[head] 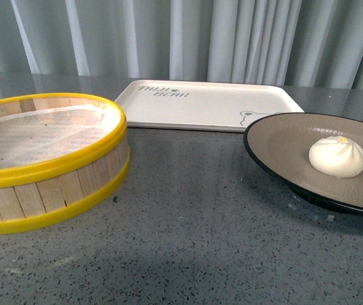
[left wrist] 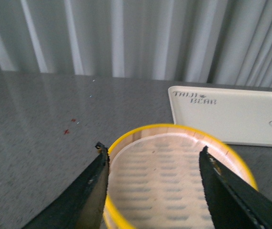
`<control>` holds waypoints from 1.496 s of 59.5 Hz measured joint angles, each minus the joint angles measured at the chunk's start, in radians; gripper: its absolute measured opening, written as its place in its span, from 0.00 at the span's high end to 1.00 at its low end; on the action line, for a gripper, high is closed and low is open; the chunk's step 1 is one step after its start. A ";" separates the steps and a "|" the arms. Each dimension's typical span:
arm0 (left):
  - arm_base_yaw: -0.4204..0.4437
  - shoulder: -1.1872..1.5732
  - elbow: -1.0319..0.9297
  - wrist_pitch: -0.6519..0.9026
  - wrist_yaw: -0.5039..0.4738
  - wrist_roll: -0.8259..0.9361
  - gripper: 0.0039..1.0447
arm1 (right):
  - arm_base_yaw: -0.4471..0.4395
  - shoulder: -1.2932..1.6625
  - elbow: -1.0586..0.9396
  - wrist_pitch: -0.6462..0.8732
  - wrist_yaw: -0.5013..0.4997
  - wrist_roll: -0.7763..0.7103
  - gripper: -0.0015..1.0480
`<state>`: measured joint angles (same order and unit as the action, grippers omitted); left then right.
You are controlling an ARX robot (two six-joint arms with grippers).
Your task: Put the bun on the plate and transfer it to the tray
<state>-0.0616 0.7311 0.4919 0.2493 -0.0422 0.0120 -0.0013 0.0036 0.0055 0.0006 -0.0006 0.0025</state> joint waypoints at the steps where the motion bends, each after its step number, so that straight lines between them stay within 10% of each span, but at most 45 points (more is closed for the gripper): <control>1: 0.022 -0.021 -0.025 0.000 0.013 -0.002 0.49 | 0.000 0.000 0.000 0.000 0.000 0.000 0.08; 19: 0.058 -0.245 -0.274 0.016 0.042 -0.014 0.97 | 0.000 0.000 0.000 0.000 0.000 0.000 0.08; 89: 0.059 -0.674 -0.465 -0.225 0.042 -0.014 0.96 | 0.000 0.000 0.000 0.000 0.000 0.000 0.08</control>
<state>-0.0025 0.0566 0.0269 0.0246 -0.0002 -0.0025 -0.0010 0.0036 0.0055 0.0006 -0.0010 0.0025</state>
